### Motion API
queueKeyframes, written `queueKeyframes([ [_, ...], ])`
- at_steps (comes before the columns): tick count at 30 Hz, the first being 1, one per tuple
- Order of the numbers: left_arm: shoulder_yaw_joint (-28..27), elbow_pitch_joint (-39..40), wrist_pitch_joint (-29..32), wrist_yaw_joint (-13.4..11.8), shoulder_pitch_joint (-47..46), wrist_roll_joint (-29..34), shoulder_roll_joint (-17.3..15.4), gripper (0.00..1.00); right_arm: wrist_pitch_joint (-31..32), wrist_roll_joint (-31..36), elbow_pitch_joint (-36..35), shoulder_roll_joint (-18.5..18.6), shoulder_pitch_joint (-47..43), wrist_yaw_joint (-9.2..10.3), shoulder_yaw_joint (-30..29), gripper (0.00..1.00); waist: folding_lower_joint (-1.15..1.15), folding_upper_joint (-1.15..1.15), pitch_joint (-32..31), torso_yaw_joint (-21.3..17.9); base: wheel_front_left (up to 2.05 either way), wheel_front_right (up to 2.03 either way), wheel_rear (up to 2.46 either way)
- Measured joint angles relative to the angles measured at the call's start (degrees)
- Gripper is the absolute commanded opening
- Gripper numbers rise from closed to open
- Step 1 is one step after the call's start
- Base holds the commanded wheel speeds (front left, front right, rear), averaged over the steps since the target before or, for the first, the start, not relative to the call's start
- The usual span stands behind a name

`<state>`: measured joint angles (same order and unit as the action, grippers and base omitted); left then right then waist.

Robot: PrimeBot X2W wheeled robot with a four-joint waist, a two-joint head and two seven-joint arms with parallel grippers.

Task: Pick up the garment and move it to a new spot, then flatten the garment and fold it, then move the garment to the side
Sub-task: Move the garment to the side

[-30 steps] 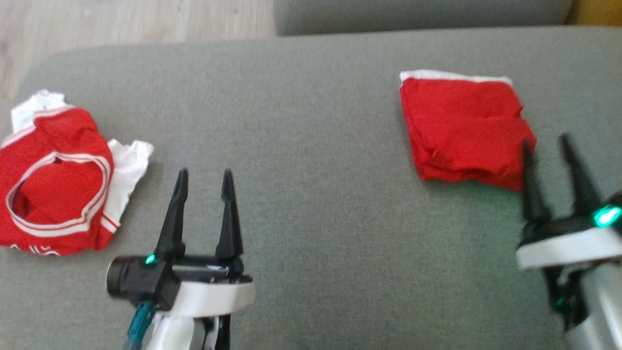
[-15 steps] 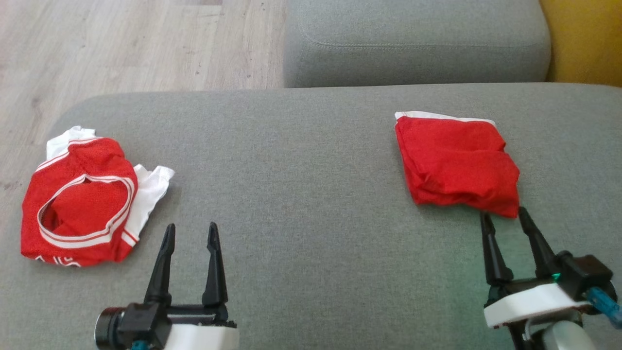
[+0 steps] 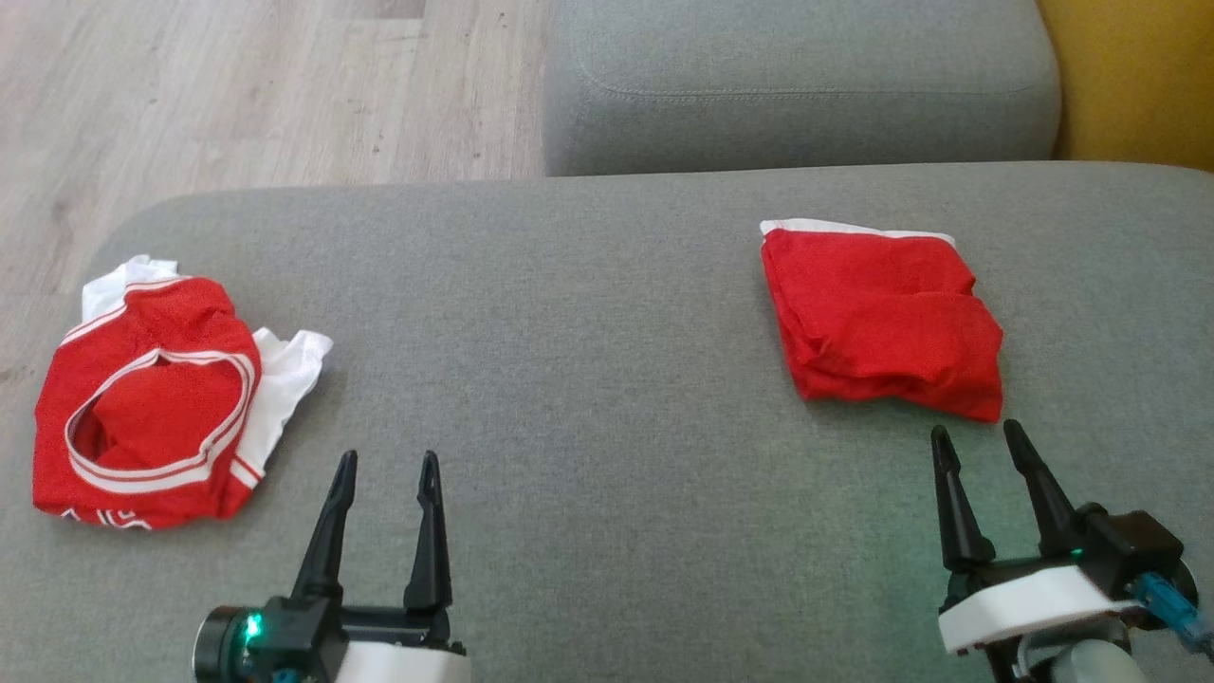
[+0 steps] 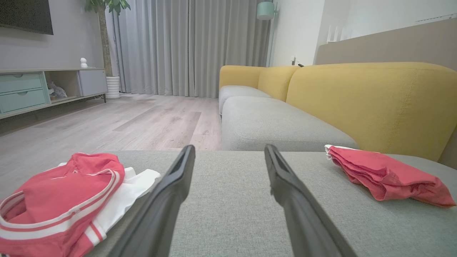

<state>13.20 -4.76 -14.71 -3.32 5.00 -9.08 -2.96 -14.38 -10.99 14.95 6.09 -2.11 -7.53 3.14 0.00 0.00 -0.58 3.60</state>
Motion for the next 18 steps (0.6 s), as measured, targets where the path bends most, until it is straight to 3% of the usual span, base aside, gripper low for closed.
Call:
queueKeyframes([
  [18, 0.05, -0.56, 0.0, 0.31, 0.25, 0.71, -0.01, 1.0, 0.0, 0.01, 1.03, -0.75, 0.01, 0.0, -0.08, 1.0, 0.0, 0.0, -0.04, -2.04, 0.0, 0.0, 0.0],
])
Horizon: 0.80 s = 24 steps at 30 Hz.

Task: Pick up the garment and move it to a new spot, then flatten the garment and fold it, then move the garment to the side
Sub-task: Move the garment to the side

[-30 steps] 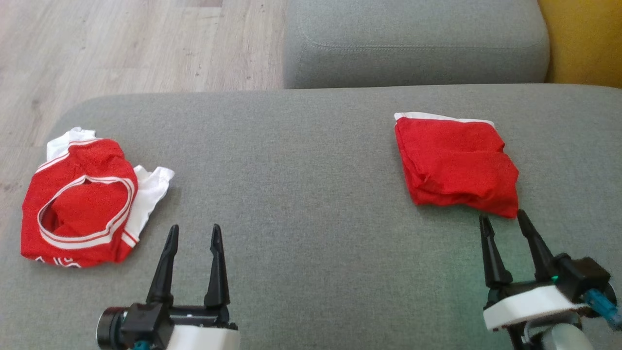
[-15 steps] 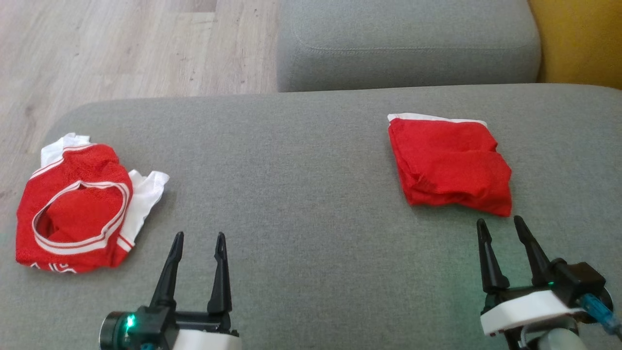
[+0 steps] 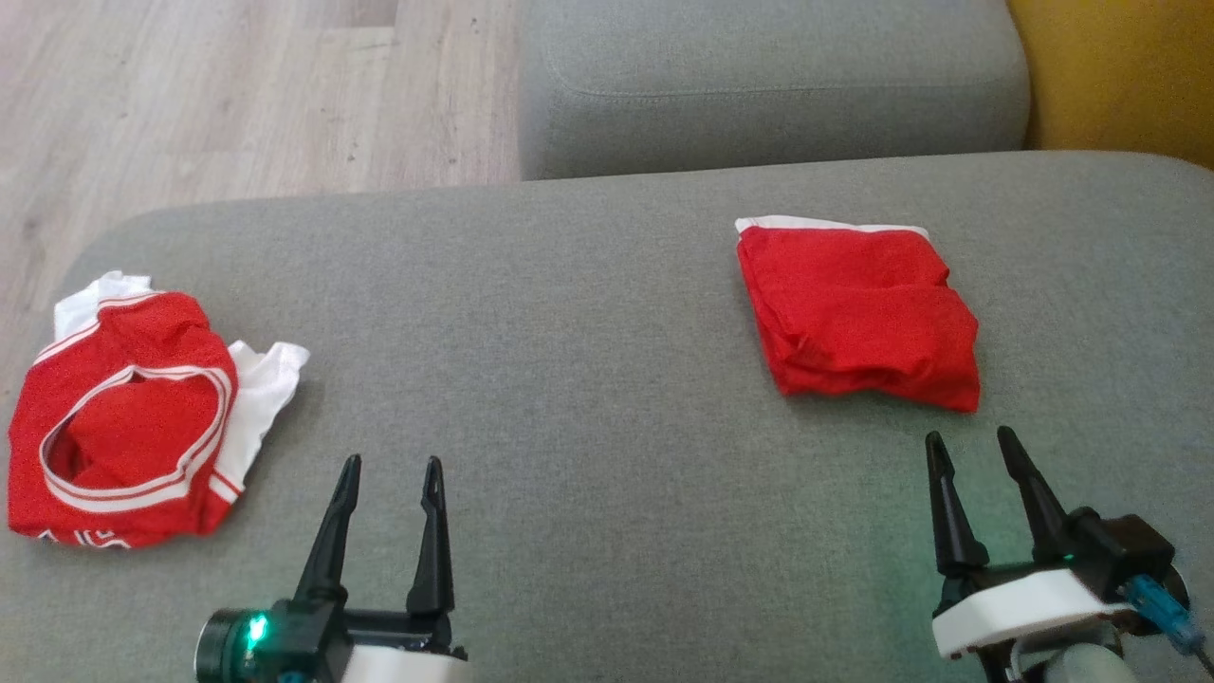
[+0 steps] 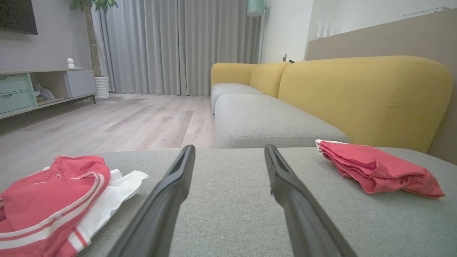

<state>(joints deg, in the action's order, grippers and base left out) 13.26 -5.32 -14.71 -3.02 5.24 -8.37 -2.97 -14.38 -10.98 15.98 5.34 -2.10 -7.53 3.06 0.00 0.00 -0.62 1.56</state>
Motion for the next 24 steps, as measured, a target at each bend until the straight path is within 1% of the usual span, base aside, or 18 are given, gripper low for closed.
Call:
queueKeyframes([
  [5, 0.24, 0.23, 0.0, 0.0, -0.02, 0.44, 0.0, 1.0, 0.0, 1.8, 1.02, -0.22, 0.24, 0.0, -1.03, 1.0, 0.0, 0.0, 1.32, -0.61, 0.0, 0.0, 0.0],
  [8, 0.33, 1.13, 0.0, 0.0, -0.31, 1.23, 0.0, 1.0, 0.01, 2.08, 2.26, -0.87, 2.08, 0.0, -2.61, 1.0, 0.0, 0.0, 3.32, -0.92, 0.0, 0.0, 0.0],
  [11, 0.44, 1.82, 0.0, 0.02, -1.85, 1.91, 0.0, 1.0, 0.01, 2.09, 4.65, -1.03, 8.29, 0.0, -4.2, 1.0, 0.01, 0.0, 6.18, -1.33, 0.0, 0.0, 0.0],
  [15, 1.13, 2.19, 0.0, 0.32, -5.52, 3.63, 0.02, 1.0, 0.0, 2.04, 10.05, -0.48, 18.89, 0.0, -5.52, 1.0, 0.02, 0.0, 10.09, -1.8, 0.0, 0.0, 0.0],
  [19, 2.02, 2.44, 0.0, 0.55, -8.11, 4.93, 0.04, 1.0, 0.99, 1.88, 18.58, 2.86, 27.23, 0.0, -5.6, 1.0, 0.02, 0.0, 13.53, -1.89, 0.0, 0.0, 0.0],
  [24, 3.45, 2.43, 0.0, 0.46, -10.0, 5.15, 0.08, 1.0, 3.76, 0.11, 26.53, 7.53, 33.02, 0.0, -5.05, 1.0, 0.01, 0.0, 16.57, -1.32, 0.0, 0.0, 0.0],
])
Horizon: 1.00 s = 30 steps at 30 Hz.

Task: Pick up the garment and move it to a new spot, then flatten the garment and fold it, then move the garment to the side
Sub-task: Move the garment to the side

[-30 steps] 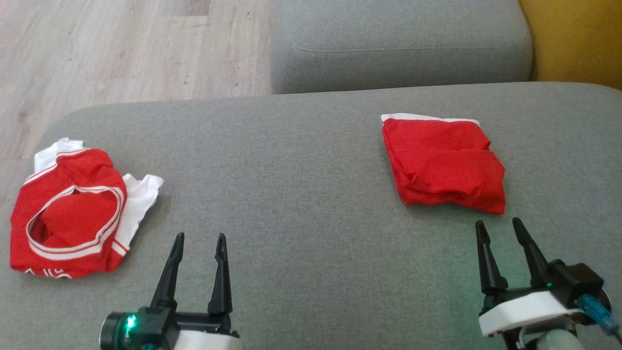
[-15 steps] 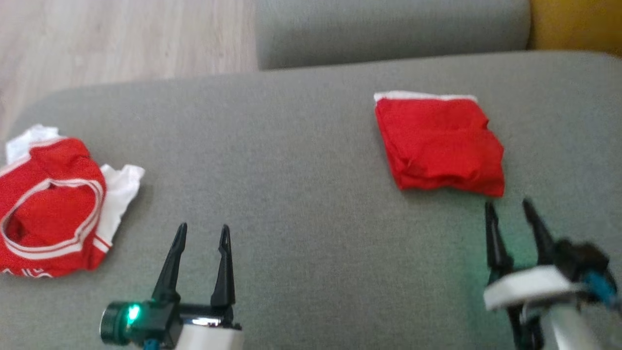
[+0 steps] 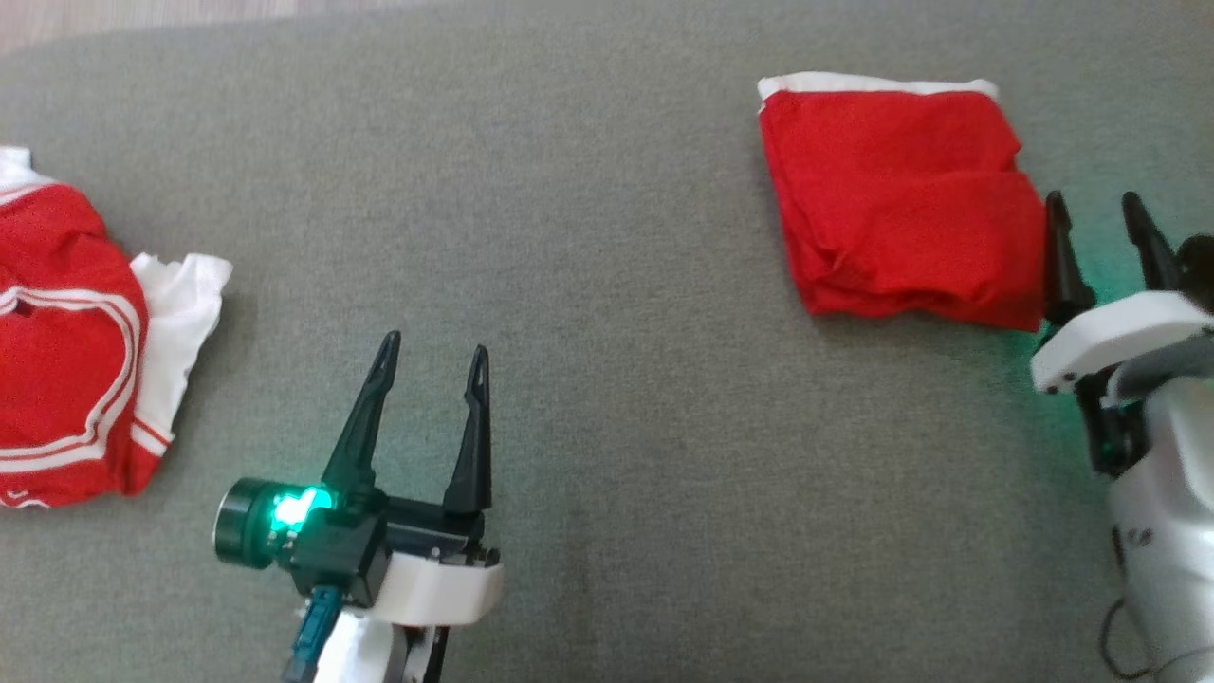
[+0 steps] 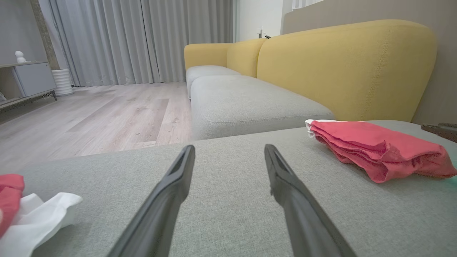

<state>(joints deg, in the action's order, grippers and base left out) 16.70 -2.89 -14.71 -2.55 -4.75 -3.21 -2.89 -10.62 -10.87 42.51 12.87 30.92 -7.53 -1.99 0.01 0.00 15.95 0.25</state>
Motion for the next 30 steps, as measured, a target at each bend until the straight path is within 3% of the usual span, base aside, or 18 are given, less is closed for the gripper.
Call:
queueKeyframes([
  [6, 0.9, 0.54, 0.0, -0.99, -1.45, -0.32, 0.0, 1.0, 3.98, -5.55, 5.8, 2.65, 3.6, 0.0, 5.56, 1.0, 0.0, 0.0, 2.7, 0.65, 0.0, 0.0, 0.0],
  [7, 1.11, 0.77, 0.0, -1.0, -1.75, -0.35, 0.0, 1.0, 4.75, -7.2, 6.14, 2.58, 3.89, 0.0, 6.76, 0.92, 0.0, 0.0, 3.07, 0.68, 0.0, 0.0, 0.0],
  [9, 1.38, 1.27, -0.01, -1.05, -2.33, -0.35, 0.0, 1.0, 6.39, -10.5, 6.24, 2.58, 4.32, 0.0, 9.39, 0.38, -0.01, 0.0, 3.8, 0.63, 0.0, 0.0, 0.0],
  [10, 1.46, 1.32, -0.01, -1.08, -2.54, -0.36, 0.01, 1.0, 6.72, -12.15, 6.03, 2.71, 4.62, 0.0, 10.4, 0.0, -0.01, 0.0, 4.15, 0.55, 0.0, 0.0, 0.0],
  [14, 1.53, 1.58, -0.01, -1.58, -3.61, -0.45, 0.0, 1.0, 7.17, -16.4, 3.52, 6.3, 5.64, 0.0, 14.46, 0.0, -0.01, 0.0, 5.74, -0.02, 0.0, 0.0, 0.0],
  [19, 1.55, 2.54, -0.01, -1.75, -5.66, -0.86, 0.02, 1.0, 8.65, -16.69, 1.81, 16.23, 7.45, 0.0, 15.08, 0.0, -0.01, 0.0, 8.71, -1.14, 0.0, 0.0, 0.0],
  [23, 1.99, 3.31, -0.01, -1.45, -9.84, -0.83, 0.03, 1.0, 11.11, -15.72, 0.82, 26.22, 11.77, 0.0, 10.93, 0.0, 0.0, 0.0, 13.48, -2.13, 0.0, 0.0, 0.0],
  [30, 3.76, 3.3, -0.02, -0.97, -15.29, -0.83, 0.09, 1.0, 11.04, -13.14, 1.33, 32.72, 14.25, 0.0, 4.04, 0.0, 0.0, 0.0, 19.74, -2.84, 0.0, 0.0, 0.0],
])
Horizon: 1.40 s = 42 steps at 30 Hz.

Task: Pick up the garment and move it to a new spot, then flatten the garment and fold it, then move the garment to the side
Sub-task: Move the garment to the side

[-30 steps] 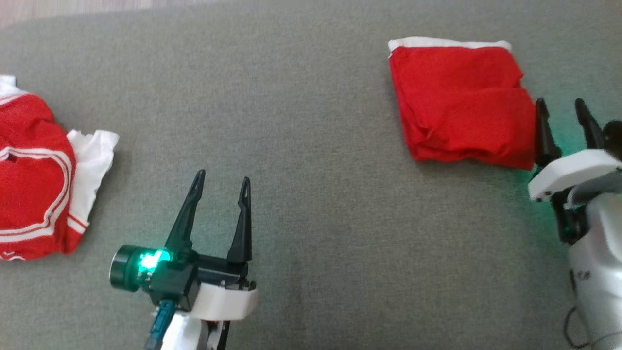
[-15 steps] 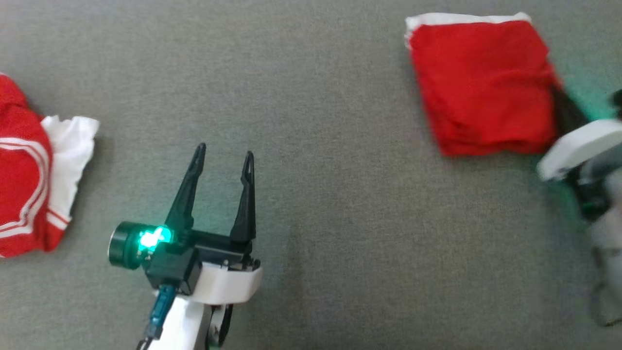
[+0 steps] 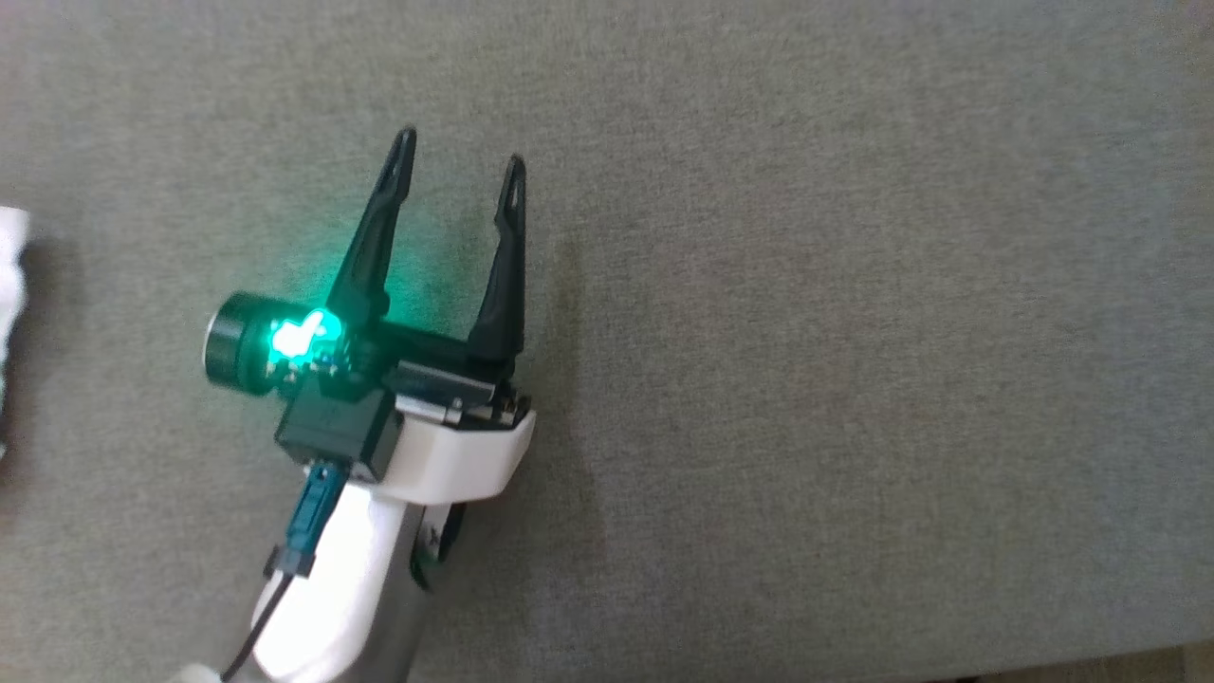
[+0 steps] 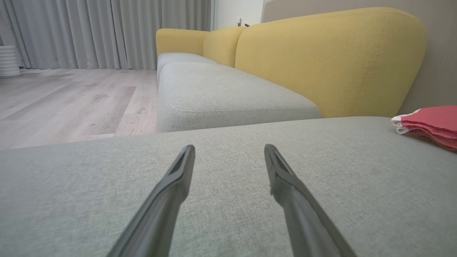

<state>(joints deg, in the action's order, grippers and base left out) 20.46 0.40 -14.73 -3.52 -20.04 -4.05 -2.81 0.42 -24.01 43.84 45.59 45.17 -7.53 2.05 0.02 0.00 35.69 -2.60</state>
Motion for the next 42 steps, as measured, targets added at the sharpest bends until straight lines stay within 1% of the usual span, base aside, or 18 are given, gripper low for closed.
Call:
queueKeyframes([
  [4, 0.43, 0.01, -0.04, 0.02, -2.41, 0.0, 0.03, 1.0, 0.02, 2.76, 1.87, 0.33, 1.1, 0.0, -6.19, 0.0, 0.0, 0.0, 3.14, -0.16, 0.0, 0.0, 0.0],
  [7, 0.59, 0.23, -0.08, 0.07, -3.43, 0.0, 0.05, 1.0, 0.1, 5.78, 2.56, -0.09, 1.33, 0.0, -9.79, 0.0, -0.01, 0.0, 4.23, -0.15, 0.0, 0.0, 0.0],
  [8, 0.62, 0.24, -0.19, 0.08, -3.52, 0.0, 0.05, 1.0, 0.02, 6.92, 2.54, -0.45, 1.34, 0.0, -10.84, 0.36, -0.01, 0.0, 4.21, -0.14, 0.0, 0.0, 0.0],
  [9, 0.66, 0.18, -0.22, 0.09, -3.52, 0.0, 0.07, 1.0, -0.32, 8.46, 2.55, -1.0, 1.33, 0.0, -12.04, 1.0, -0.01, 0.0, 4.07, -0.1, 0.0, 0.0, 0.0],
  [12, 0.64, -0.38, -0.22, 0.52, -3.55, 0.0, 0.1, 1.0, -1.68, 13.94, 2.25, -2.61, 1.26, 0.0, -15.63, 1.0, -0.01, 0.0, 3.08, 0.16, 0.0, 0.0, 0.0],
  [14, 0.46, -1.03, -0.21, 0.49, -3.47, -0.01, 0.1, 1.0, -2.32, 16.84, 0.91, -4.68, 1.15, 0.0, -17.44, 1.0, -0.01, 0.0, 1.97, 0.36, 0.0, 0.0, 0.0],
  [15, 0.33, -1.33, -0.21, 0.41, -3.31, -0.02, 0.09, 1.0, -2.59, 17.62, -0.04, -6.24, 1.06, 0.0, -18.06, 1.0, -0.02, 0.0, 1.27, 0.47, 0.0, 0.0, 0.0],
  [16, 0.13, -1.86, -0.21, -0.05, -2.68, -0.42, 0.11, 1.0, -2.9, 18.09, -2.36, -10.22, 0.47, 0.0, -18.35, 1.0, -0.01, 0.0, -0.4, 0.72, 0.0, 0.0, 0.0],
  [17, -0.12, -2.14, -0.21, -0.12, -2.13, -0.92, 0.11, 1.0, -3.1, 17.98, -3.8, -12.43, -0.43, 0.0, -18.12, 1.0, -0.01, 0.0, -1.4, 0.85, 0.0, 0.0, 0.0],
  [21, -1.27, -3.87, -0.2, -1.42, 1.91, -3.44, 0.11, 1.0, -5.14, 15.64, -9.42, -20.34, -7.02, 0.0, -14.26, 1.0, -0.02, 0.0, -6.15, 1.35, 0.0, 0.0, 0.0],
  [23, -2.31, -4.59, -0.19, -1.89, 4.35, -5.42, 0.09, 1.0, -6.64, 14.15, -12.03, -23.66, -11.26, 0.0, -11.06, 1.0, -0.03, 0.0, -8.98, 1.61, 0.0, 0.0, 0.0],
  [26, -3.44, -5.98, -0.14, -2.12, 6.97, -7.59, 0.09, 1.0, -9.58, 11.59, -14.22, -27.54, -17.4, 0.0, -4.67, 1.0, -0.03, 0.0, -13.38, 2.06, 0.0, 0.0, 0.0],
  [28, -4.1, -6.93, -0.13, -2.34, 8.23, -8.37, 0.07, 1.0, -11.73, 10.5, -14.3, -29.74, -21.19, 0.0, -0.91, 1.0, -0.04, 0.0, -16.4, 2.44, 0.0, 0.0, 0.0],
  [31, -4.87, -7.73, -0.13, -2.56, 10.24, -9.09, 0.08, 1.0, -14.07, 9.43, -13.59, -33.03, -25.79, 0.0, 3.13, 1.0, -0.04, 0.0, -20.79, 3.03, 0.0, 0.0, 0.0],
  [33, -5.46, -8.04, -0.13, -2.61, 11.99, -9.09, 0.07, 1.0, -14.64, 9.56, -12.8, -35.32, -27.91, 0.0, 4.27, 1.0, -0.04, 0.0, -23.59, 3.42, 0.0, 0.0, 0.0],
  [36, -5.78, -8.78, -0.13, -2.58, 14.62, -8.99, 0.04, 1.0, -14.64, 10.78, -16.62, -38.15, -31.0, 0.0, 3.72, 1.0, -0.04, 0.0, -27.48, 4.04, 0.0, 0.0, 0.0],
  [39, -6.06, -9.37, -0.13, -2.53, 17.42, -8.37, 0.03, 1.0, -14.8, 14.01, -19.36, -39.18, -34.94, 0.0, 3.71, 1.0, -0.03, 0.01, -31.24, 4.73, 0.0, 0.0, 0.0],
  [42, -6.76, -9.45, -0.13, -2.44, 21.02, -7.97, -0.03, 1.0, -14.79, 14.29, -20.68, -40.54, -40.52, 0.0, 2.82, 1.0, -0.04, 0.01, -34.49, 5.46, 0.0, 0.0, 0.0],
])
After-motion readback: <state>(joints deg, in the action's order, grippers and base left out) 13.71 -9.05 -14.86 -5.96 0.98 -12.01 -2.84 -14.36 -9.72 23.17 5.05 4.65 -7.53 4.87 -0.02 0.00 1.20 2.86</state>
